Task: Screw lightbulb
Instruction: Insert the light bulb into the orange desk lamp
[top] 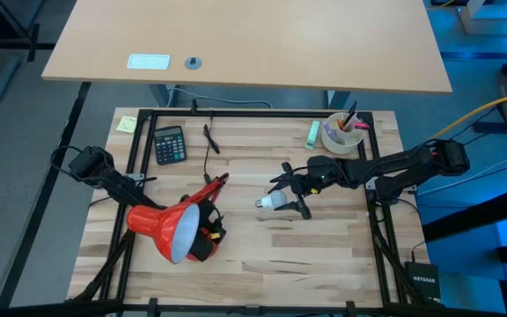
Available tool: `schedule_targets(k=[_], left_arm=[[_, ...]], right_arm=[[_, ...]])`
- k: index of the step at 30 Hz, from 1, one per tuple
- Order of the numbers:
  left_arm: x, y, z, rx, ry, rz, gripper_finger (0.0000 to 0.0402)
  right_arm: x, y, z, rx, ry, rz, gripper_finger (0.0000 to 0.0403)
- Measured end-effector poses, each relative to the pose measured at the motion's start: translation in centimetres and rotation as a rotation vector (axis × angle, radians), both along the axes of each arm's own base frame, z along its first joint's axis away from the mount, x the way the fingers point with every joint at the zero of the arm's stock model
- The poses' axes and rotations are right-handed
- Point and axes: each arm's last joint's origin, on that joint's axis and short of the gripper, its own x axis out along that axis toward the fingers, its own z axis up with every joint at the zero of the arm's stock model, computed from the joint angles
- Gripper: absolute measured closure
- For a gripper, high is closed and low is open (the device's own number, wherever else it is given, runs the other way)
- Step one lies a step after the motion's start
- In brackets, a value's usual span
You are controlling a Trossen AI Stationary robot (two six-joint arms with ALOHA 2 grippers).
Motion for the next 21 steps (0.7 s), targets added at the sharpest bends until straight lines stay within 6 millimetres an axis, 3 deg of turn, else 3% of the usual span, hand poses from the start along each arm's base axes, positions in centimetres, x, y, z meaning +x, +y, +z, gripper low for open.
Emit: schedule_targets(k=[8,21], left_arm=[[-0.8,0.0,1.0,-0.069,0.091,-0.095,0.0125],[-5.4,-0.9,6.2,-0.134,0.051,-0.317,0.0125]], right_arm=[[0.0,0.0,0.1,0.000,0.002,0.000,0.0152],[0.7,0.0,1.8,-0.002,-0.021,-0.007,0.0152]])
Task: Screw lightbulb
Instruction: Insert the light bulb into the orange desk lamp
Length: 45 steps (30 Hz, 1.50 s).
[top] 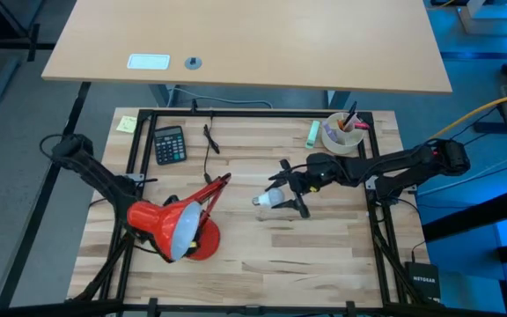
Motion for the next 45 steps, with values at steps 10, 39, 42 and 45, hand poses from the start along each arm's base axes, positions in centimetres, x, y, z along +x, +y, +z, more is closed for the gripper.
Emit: schedule_targets(k=[10,39,42,45], left_arm=[[-3.0,0.2,2.1,-0.097,0.007,-0.041,0.0125],[-2.4,2.4,4.1,-0.059,-0.103,-0.066,0.0055],[-2.2,2.6,4.0,-0.129,-0.064,-0.072,0.0016],[-2.4,2.2,3.8,-0.210,0.005,-0.144,0.0006]], right_arm=[[0.4,0.0,1.2,0.000,-0.015,-0.001,0.0152],[0.6,-0.3,1.4,0.025,0.000,-0.119,0.0152],[0.5,-0.3,1.3,0.025,0.001,-0.119,0.0152],[0.5,-0.3,1.3,0.022,0.002,-0.119,0.0152]])
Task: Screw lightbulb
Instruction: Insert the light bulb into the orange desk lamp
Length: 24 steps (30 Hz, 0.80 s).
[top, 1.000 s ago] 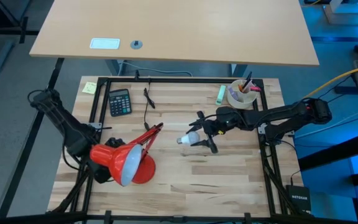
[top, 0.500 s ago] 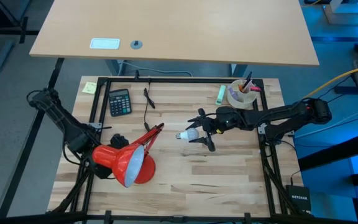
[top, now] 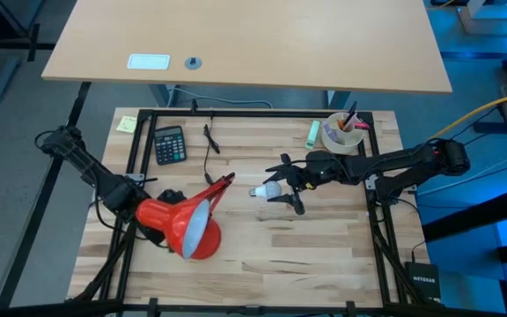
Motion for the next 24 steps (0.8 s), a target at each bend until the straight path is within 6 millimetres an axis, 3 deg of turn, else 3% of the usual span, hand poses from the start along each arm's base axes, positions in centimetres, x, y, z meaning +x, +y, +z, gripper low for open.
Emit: schedule_targets(k=[5,12,18,24], left_arm=[[-1.1,-0.3,-0.4,-0.054,0.121,-0.052,0.0015],[-1.8,0.3,0.3,0.014,0.058,-0.020,0.0017],[-4.0,0.7,0.7,0.010,0.111,-0.010,0.0017],[-6.2,0.9,1.8,0.002,0.047,-0.052,0.0017]], right_arm=[[0.0,0.0,0.0,-0.007,-0.004,0.002,0.0152],[0.0,0.0,0.0,-0.007,-0.005,0.002,0.0152],[0.0,0.0,0.0,-0.006,-0.001,0.006,0.0152],[0.0,0.0,0.0,-0.007,-0.002,0.011,0.0152]])
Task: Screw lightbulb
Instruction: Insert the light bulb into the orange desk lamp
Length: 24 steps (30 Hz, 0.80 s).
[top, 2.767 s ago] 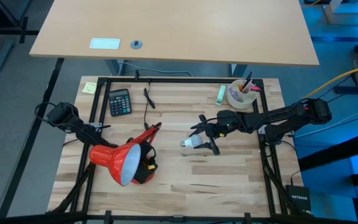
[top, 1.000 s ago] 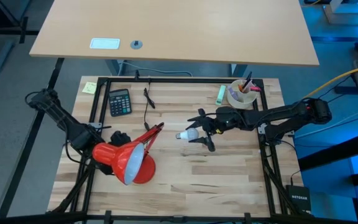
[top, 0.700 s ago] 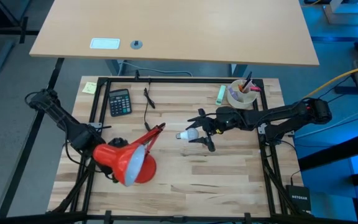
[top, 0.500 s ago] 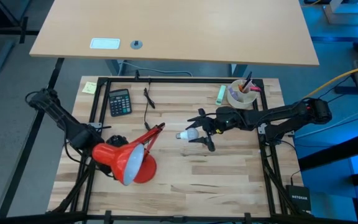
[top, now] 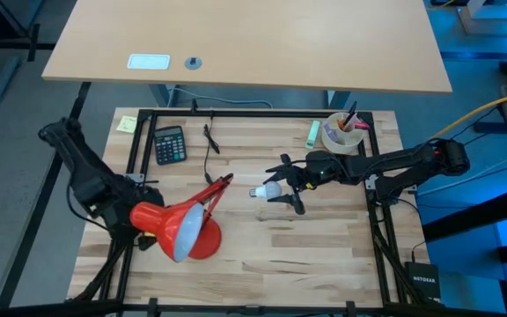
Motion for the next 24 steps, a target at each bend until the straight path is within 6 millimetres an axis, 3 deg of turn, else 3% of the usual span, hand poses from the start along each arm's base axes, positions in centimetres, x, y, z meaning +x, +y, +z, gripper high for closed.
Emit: schedule_targets(k=[14,20,24], left_arm=[[-5.4,4.0,3.9,-0.178,-0.276,-0.103,0.0017],[-6.5,5.9,5.0,-0.142,-0.467,-0.059,0.0017],[-6.7,6.3,6.4,-0.132,-0.606,-0.117,0.0017]], right_arm=[[0.0,0.0,0.0,0.000,-0.003,0.000,0.0152],[0.0,0.0,0.0,0.001,-0.002,0.000,0.0152],[0.0,0.0,0.0,0.001,-0.003,-0.001,0.0152]])
